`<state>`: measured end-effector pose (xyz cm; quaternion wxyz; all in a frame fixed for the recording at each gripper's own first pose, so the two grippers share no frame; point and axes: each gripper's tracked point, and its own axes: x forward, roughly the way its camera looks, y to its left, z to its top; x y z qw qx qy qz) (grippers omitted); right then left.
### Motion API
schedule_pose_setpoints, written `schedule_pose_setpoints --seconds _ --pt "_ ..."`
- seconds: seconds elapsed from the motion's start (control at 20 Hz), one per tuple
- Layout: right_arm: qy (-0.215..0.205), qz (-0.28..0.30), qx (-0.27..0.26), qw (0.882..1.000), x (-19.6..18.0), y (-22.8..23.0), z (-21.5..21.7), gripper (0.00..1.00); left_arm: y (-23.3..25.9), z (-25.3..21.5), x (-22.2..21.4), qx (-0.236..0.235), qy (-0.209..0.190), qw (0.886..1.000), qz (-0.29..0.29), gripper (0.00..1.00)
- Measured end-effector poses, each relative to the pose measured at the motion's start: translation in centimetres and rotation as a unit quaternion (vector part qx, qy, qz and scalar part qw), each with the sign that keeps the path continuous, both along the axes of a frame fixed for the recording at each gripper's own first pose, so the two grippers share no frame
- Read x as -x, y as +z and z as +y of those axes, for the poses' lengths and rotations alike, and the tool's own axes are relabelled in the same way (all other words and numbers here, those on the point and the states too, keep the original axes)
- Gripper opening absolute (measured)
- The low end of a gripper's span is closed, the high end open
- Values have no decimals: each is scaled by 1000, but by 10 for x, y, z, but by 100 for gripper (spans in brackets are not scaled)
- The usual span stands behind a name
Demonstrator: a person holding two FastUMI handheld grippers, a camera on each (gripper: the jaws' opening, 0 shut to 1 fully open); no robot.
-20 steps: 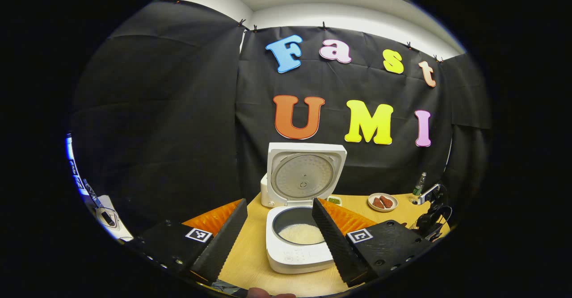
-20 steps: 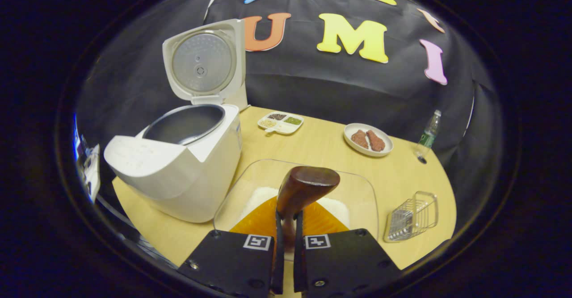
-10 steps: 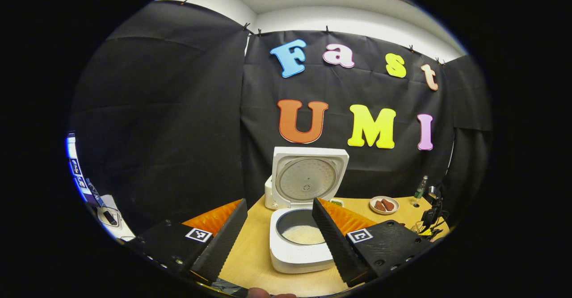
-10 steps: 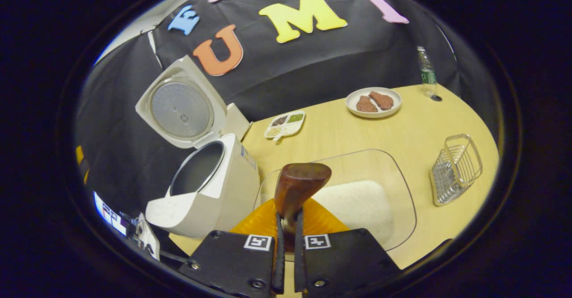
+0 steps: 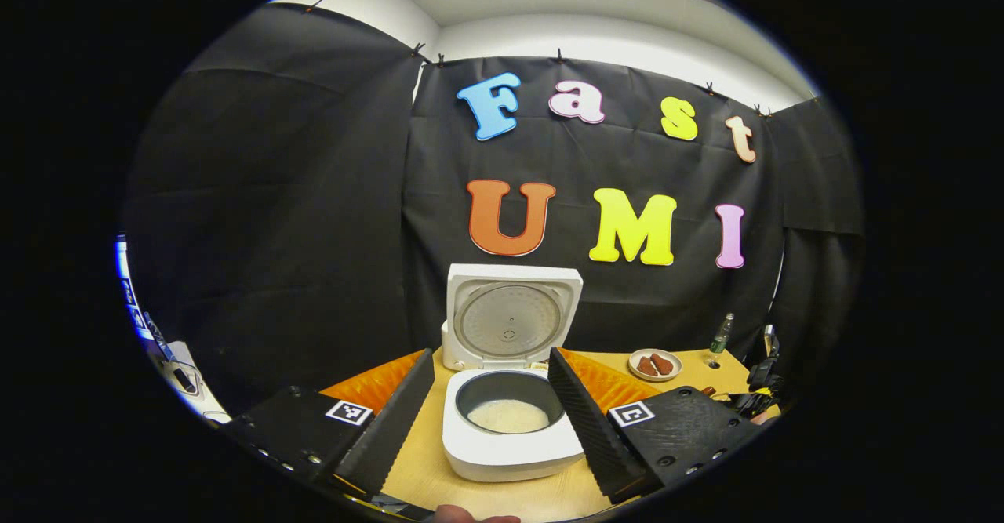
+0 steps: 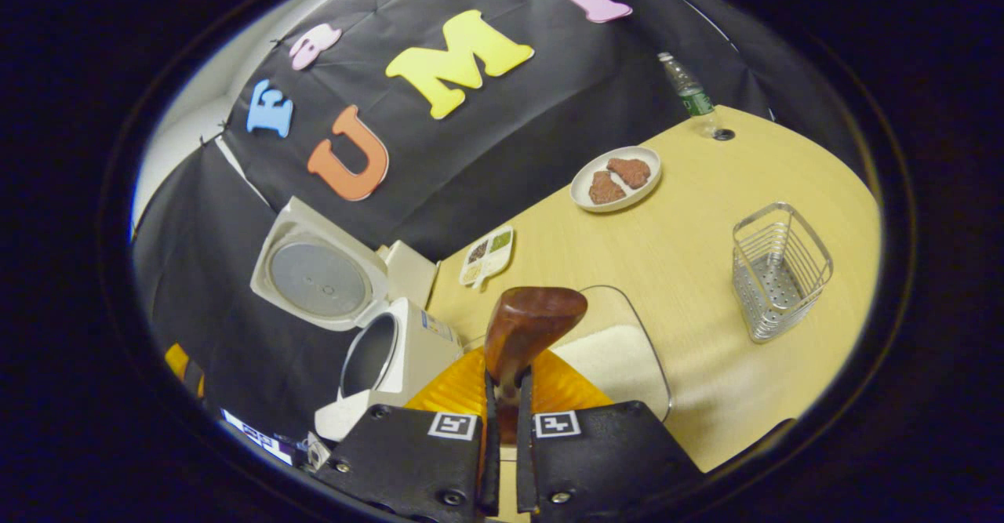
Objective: Close the left gripper, press the button to open the rice cooker; take a wooden spoon from the chopstick holder with the right hand, scoop a spoonful of rice and pour it into the rice cooker, then put the wooden spoon back into the chopstick holder.
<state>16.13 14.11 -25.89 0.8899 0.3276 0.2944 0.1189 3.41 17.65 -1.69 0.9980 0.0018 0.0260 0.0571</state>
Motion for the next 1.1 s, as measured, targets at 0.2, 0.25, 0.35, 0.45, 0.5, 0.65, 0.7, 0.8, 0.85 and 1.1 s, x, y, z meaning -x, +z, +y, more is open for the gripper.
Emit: schedule_pose_setpoints --seconds 0.2,0.25,0.35,0.45,0.5,0.65,0.7,0.8,0.85,1.1 --pt "-29 -18 -68 997 0 38 -22 13 -1 -17 -4 -4 -12 1000 3 94" --pt "-33 -22 -83 996 0 47 -25 13 -1 -20 -5 -3 -13 1000 4 94" --pt "-36 -31 -101 994 1 63 -26 13 -3 -24 -5 -2 -15 1000 5 94" --pt "-31 -42 -113 992 -1 86 -19 13 -2 -27 -4 -2 -17 1000 4 94" --pt "-27 -48 -121 991 -3 96 -12 13 -3 -26 -2 -4 -15 1000 4 94" --pt "-7 -64 -142 988 -16 127 21 13 -4 -14 3 -15 -8 1000 -1 94" --pt "2 -69 -146 987 -21 137 36 13 -5 -8 6 -23 -5 1000 -1 94" --pt "22 -80 -144 986 -34 159 65 13 -6 3 10 -34 -2 999 -3 94" --pt "32 -86 -139 986 -40 166 82 13 -8 8 12 -36 -1 999 -5 94" --pt "67 -100 -91 989 -68 172 164 13 -17 42 22 -33 7 999 -6 94"
